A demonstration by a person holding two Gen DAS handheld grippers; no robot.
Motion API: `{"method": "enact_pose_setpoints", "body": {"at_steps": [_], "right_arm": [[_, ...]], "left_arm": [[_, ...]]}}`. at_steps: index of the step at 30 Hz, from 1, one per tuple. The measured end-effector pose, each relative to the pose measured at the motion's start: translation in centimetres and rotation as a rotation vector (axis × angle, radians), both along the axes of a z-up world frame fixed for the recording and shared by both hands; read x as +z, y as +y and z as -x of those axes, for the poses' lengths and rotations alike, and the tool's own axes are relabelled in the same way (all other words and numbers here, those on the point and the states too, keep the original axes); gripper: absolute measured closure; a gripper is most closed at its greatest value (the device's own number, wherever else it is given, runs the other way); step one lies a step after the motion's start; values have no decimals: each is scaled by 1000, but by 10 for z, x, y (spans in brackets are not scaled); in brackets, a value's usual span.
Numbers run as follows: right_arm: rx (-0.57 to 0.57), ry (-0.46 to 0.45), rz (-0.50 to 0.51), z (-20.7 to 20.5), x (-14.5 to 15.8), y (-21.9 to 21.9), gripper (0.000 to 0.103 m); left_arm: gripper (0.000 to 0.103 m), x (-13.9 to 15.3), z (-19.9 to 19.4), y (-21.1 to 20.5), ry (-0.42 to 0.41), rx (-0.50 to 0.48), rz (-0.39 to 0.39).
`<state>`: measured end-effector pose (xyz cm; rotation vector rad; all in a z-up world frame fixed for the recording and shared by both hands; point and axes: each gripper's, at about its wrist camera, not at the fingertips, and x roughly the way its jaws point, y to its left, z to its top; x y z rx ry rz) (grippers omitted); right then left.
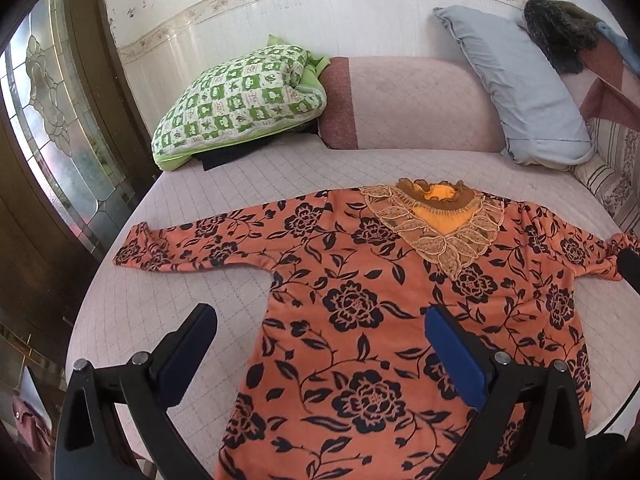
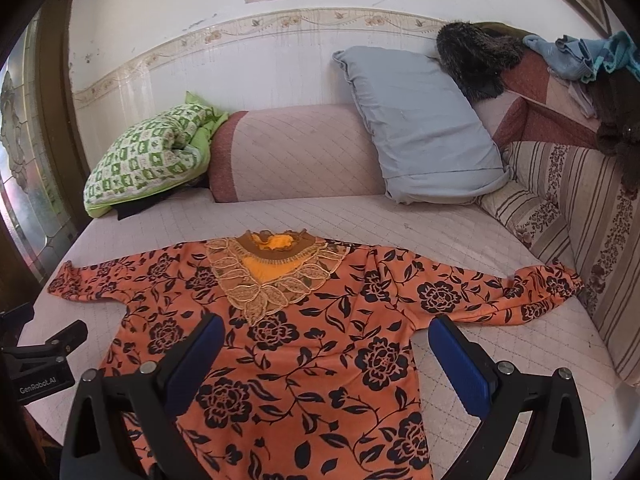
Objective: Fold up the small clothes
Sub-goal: 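Move the right gripper toward the sleeve cuff nearest it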
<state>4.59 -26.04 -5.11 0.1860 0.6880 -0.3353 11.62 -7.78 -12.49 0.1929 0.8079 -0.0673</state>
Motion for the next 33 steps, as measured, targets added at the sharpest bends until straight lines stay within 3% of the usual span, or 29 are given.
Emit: {"method": "enact_pose_setpoints", "body": {"at_steps": [16, 33], "right_arm": [[-106, -4, -14, -40, -27, -60, 0], [-207, -11, -12, -38, -44, -88, 0]], "left_arm": [[0, -11, -66, -48, -85, 40, 112], [0, -64, -75, -69, -77, -13, 59]]}}
